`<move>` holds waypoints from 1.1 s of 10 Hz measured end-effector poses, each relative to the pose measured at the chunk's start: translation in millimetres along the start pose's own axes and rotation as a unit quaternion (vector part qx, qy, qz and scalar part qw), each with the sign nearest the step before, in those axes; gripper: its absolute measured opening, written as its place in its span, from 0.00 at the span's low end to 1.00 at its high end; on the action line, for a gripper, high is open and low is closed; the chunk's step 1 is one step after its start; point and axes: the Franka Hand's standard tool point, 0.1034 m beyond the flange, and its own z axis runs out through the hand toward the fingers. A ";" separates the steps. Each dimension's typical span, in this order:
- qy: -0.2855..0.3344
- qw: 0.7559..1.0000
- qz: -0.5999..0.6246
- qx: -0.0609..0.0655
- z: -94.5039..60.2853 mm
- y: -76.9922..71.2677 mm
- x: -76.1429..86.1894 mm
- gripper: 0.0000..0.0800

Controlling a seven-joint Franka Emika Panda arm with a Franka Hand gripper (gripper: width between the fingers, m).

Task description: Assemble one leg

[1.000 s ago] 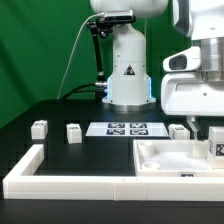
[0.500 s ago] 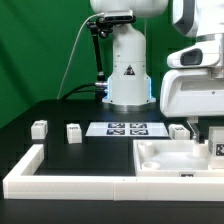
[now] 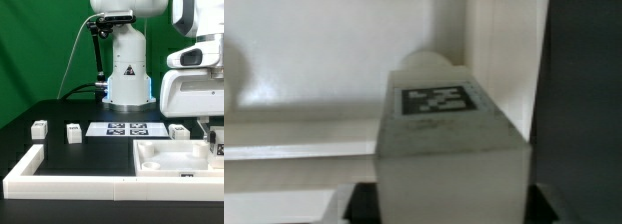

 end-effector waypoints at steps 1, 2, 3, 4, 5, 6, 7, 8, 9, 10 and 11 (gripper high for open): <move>0.000 1.000 0.000 0.000 0.0 0.2 0.0 0.36; 0.000 1.000 0.005 0.000 0.1 0.3 -0.1 0.36; 0.000 1.000 0.021 0.001 -0.2 1.7 0.2 0.36; 0.001 0.999 0.042 0.008 -1.6 5.1 0.6 0.36; 0.002 0.995 0.101 0.018 -0.4 6.4 -0.9 0.36; 0.003 0.985 0.168 0.027 0.5 9.3 -1.8 0.36; 0.005 0.970 0.242 0.029 0.6 11.9 -2.9 0.36; 0.008 0.951 0.308 0.031 1.0 14.3 -3.2 0.36; 0.014 0.934 0.355 0.037 1.2 16.1 -2.2 0.36; 0.022 0.911 0.411 0.044 1.4 18.1 -0.9 0.36; 0.025 0.892 0.449 0.047 1.6 18.1 -0.5 0.36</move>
Offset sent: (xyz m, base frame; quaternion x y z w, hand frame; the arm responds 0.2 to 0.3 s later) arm -0.0072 -0.0117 0.0075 0.0394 -0.0011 0.1192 0.9921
